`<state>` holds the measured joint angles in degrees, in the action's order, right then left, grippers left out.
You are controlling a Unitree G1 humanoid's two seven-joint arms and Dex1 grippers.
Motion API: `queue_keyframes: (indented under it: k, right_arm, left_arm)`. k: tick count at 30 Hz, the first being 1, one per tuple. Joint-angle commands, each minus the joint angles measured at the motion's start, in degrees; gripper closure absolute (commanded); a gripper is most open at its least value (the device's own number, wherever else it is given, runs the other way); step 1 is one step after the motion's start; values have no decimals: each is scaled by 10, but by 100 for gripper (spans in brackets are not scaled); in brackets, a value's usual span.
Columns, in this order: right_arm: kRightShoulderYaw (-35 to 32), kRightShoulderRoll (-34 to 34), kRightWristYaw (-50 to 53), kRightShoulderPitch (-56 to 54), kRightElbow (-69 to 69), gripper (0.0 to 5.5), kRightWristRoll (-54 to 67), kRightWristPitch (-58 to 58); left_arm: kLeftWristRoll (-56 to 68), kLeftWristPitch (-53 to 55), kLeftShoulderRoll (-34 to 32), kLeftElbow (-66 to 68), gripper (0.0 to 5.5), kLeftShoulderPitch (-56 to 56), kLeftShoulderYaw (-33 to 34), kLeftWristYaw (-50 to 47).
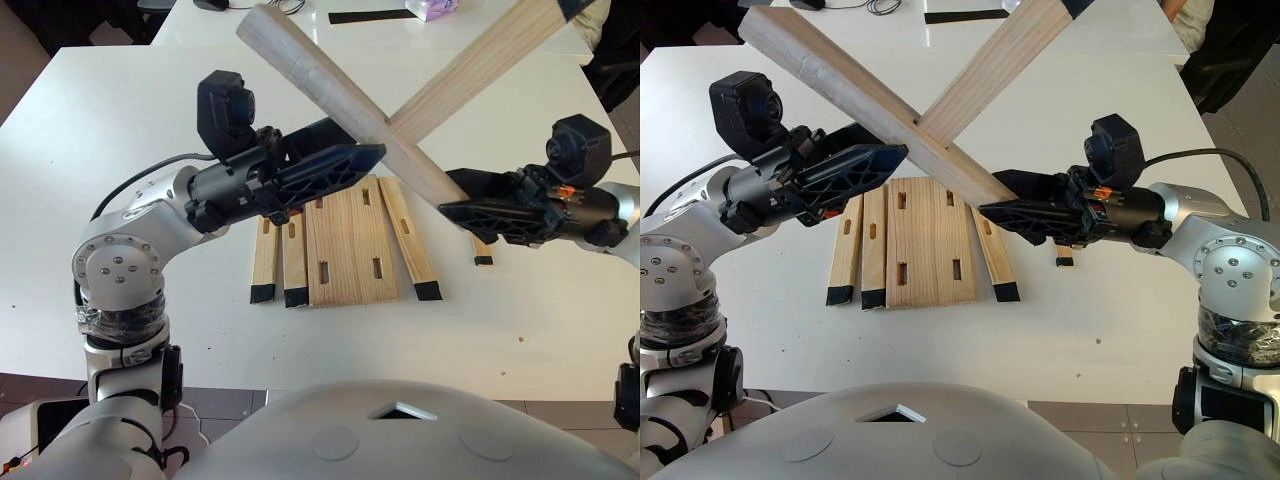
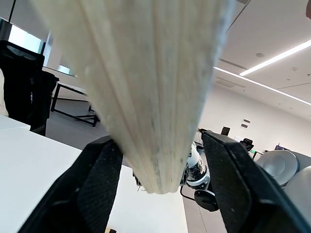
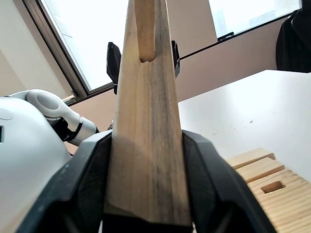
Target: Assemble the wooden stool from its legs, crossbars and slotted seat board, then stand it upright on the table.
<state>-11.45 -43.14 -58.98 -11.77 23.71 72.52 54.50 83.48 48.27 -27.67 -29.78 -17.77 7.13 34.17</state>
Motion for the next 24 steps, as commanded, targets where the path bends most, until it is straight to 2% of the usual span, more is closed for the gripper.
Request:
queue_keyframes:
  k: [1,10,16,23,24]
  right_arm:
    - [8,-8,-5,-8,7,346,-13,-2]
    - [24,-13,-27,8,18,346,-42,-8]
    - [30,-21,-46,13,12,346,-61,-10]
    - [44,-22,-40,-2,5,346,-100,-26]
    - [52,-24,-45,1,8,309,-114,-33]
  left_arm:
    - [-3,3,-10,-9,264,-3,-9,-4]
    - [-5,-3,-9,-7,264,-3,-14,-10]
    - [-3,-4,-11,-12,346,5,-14,0]
    - [-20,-6,-18,-20,346,20,-17,19]
    - [-24,-8,-17,-18,346,19,-17,19]
